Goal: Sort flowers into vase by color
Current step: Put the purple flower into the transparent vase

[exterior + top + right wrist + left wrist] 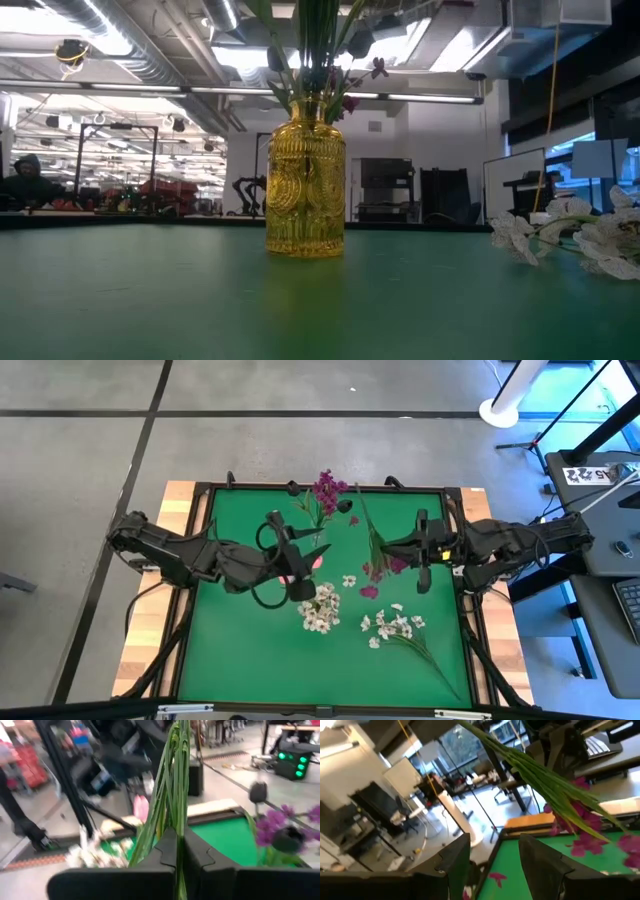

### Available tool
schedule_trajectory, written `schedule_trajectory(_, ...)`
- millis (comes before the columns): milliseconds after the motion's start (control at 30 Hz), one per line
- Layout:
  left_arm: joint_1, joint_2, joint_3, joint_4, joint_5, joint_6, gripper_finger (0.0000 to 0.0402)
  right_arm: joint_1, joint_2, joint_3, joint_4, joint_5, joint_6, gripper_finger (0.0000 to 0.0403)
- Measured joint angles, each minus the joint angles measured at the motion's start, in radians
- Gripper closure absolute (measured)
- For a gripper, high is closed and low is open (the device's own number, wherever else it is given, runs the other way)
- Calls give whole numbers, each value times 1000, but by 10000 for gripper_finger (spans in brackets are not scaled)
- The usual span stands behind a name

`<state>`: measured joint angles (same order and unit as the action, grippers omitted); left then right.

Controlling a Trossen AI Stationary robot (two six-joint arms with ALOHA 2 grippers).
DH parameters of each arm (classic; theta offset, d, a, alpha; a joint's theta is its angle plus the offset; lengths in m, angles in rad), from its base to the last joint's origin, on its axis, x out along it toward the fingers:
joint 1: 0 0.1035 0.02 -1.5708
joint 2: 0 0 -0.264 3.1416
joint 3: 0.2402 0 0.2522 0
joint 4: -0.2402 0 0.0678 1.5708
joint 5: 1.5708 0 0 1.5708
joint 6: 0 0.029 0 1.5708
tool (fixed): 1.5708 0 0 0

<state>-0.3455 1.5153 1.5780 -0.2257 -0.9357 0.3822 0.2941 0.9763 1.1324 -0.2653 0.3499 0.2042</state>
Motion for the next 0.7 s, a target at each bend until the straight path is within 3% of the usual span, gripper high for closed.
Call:
schedule_trajectory(133,-5,8,0,54,-1,67,237,0,4,0,48,-51,32,398)
schedule_trajectory(300,-9,12,0,56,39,46,237,0,10,0,49,-92,69,398)
schedule_trajectory(567,16,10,0,164,196,-318,237,0,55,0,47,-111,-108,398)
schedule_trajectory(700,67,11,0,158,335,-468,237,0,97,0,85,-137,-156,398)
